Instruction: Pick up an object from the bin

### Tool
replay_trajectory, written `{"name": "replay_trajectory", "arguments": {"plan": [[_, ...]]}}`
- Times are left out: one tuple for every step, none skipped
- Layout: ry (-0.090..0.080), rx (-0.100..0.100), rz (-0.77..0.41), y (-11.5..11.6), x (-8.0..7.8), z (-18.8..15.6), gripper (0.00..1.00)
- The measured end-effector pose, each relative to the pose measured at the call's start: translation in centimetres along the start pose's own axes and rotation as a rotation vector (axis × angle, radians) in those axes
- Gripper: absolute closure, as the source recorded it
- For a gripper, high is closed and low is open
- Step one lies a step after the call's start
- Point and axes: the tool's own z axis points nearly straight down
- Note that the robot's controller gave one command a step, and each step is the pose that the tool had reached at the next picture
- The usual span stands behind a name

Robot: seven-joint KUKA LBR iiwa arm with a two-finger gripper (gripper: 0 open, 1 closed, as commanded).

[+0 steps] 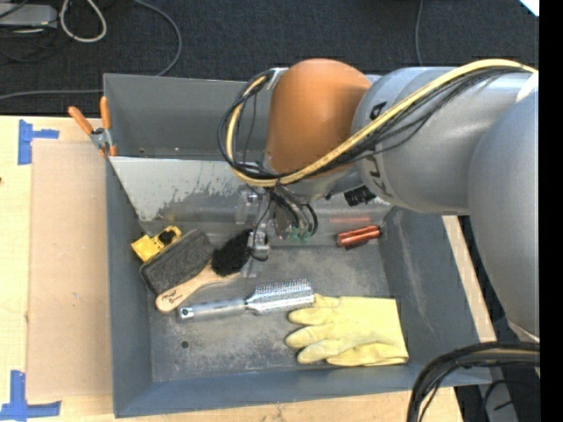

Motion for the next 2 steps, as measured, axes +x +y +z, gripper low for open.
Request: {"name": "replay_trajectory", "arguments": {"plan": [[0.0, 0.0, 0.0, 0.0, 0.0, 0.0, 0.0], [-0.001, 0.001, -0.236, -4.6, 1.2, -3.2, 0.0]]}}
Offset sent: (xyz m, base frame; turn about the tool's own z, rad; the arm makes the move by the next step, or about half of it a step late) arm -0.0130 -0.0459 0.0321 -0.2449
